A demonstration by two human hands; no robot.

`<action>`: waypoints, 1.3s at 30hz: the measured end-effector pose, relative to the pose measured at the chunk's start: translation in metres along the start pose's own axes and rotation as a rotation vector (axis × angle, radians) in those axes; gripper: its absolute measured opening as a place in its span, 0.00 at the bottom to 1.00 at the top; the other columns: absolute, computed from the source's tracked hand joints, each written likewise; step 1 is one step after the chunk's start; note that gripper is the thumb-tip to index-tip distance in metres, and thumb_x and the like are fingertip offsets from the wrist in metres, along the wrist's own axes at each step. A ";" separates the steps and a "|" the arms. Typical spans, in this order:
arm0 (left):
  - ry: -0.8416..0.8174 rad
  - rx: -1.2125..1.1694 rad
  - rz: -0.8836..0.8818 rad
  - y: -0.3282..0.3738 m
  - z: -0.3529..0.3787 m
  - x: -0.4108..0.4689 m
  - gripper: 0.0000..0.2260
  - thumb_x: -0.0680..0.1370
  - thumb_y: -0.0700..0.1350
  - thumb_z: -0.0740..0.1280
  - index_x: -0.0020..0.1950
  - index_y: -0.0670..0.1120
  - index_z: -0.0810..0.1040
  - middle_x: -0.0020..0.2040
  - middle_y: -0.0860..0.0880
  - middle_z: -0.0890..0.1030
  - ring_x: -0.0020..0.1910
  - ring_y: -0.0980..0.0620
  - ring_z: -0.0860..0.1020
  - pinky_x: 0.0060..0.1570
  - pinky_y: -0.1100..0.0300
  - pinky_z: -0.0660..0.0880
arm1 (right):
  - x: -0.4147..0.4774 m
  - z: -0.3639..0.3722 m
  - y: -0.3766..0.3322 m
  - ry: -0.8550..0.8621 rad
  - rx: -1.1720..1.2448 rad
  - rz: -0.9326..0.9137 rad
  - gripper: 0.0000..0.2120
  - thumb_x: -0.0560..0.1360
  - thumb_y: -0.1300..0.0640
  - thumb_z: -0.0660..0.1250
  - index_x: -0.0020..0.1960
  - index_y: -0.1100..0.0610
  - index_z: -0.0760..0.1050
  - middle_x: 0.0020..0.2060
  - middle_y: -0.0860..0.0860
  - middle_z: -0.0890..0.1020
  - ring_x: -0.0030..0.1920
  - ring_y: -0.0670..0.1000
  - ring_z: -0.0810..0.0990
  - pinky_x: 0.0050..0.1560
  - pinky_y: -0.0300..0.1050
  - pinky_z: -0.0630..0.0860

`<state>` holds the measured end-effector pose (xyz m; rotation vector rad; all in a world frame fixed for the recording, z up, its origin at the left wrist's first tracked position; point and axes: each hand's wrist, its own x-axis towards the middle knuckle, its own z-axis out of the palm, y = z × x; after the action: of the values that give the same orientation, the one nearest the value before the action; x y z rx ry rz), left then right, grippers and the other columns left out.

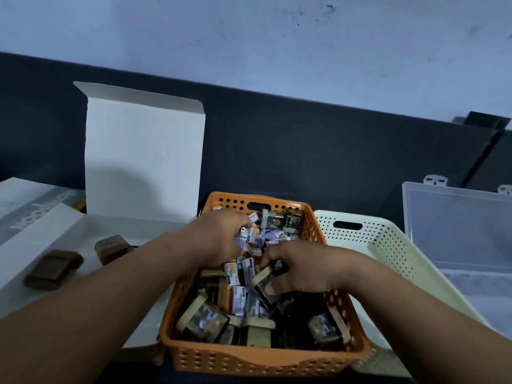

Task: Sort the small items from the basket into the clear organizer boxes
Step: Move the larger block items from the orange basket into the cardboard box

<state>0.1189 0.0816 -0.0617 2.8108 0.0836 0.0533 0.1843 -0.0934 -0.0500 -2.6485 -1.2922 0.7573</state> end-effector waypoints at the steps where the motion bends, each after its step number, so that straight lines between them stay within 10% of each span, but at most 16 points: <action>1: 0.006 0.049 0.001 -0.001 0.000 0.002 0.25 0.75 0.43 0.69 0.72 0.50 0.67 0.68 0.50 0.69 0.65 0.50 0.69 0.62 0.58 0.69 | 0.000 0.001 0.002 0.026 0.026 -0.011 0.16 0.73 0.46 0.71 0.60 0.46 0.73 0.53 0.47 0.79 0.53 0.51 0.78 0.57 0.53 0.76; 15: -0.053 0.263 -0.089 0.006 0.006 0.015 0.14 0.76 0.51 0.66 0.59 0.48 0.73 0.55 0.48 0.76 0.51 0.50 0.73 0.47 0.59 0.70 | -0.003 0.000 0.018 0.502 0.170 -0.043 0.13 0.72 0.58 0.73 0.51 0.48 0.72 0.49 0.46 0.74 0.46 0.47 0.77 0.46 0.40 0.76; 32: 0.159 -0.163 -0.022 -0.003 0.002 0.008 0.08 0.74 0.41 0.69 0.50 0.52 0.76 0.52 0.53 0.76 0.50 0.54 0.75 0.49 0.59 0.75 | -0.002 -0.001 0.022 0.549 0.117 0.010 0.21 0.74 0.55 0.71 0.65 0.52 0.73 0.57 0.46 0.69 0.53 0.47 0.73 0.54 0.37 0.70; 39: 0.314 -0.421 -0.113 -0.020 -0.037 -0.033 0.11 0.71 0.39 0.71 0.50 0.52 0.79 0.49 0.54 0.78 0.47 0.57 0.78 0.48 0.57 0.79 | 0.003 -0.015 -0.003 0.577 0.208 -0.092 0.11 0.74 0.58 0.71 0.53 0.48 0.74 0.52 0.45 0.73 0.48 0.43 0.75 0.42 0.29 0.70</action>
<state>0.0831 0.1105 -0.0347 2.3510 0.2702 0.4334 0.1907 -0.0871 -0.0373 -2.3585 -1.0901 0.0831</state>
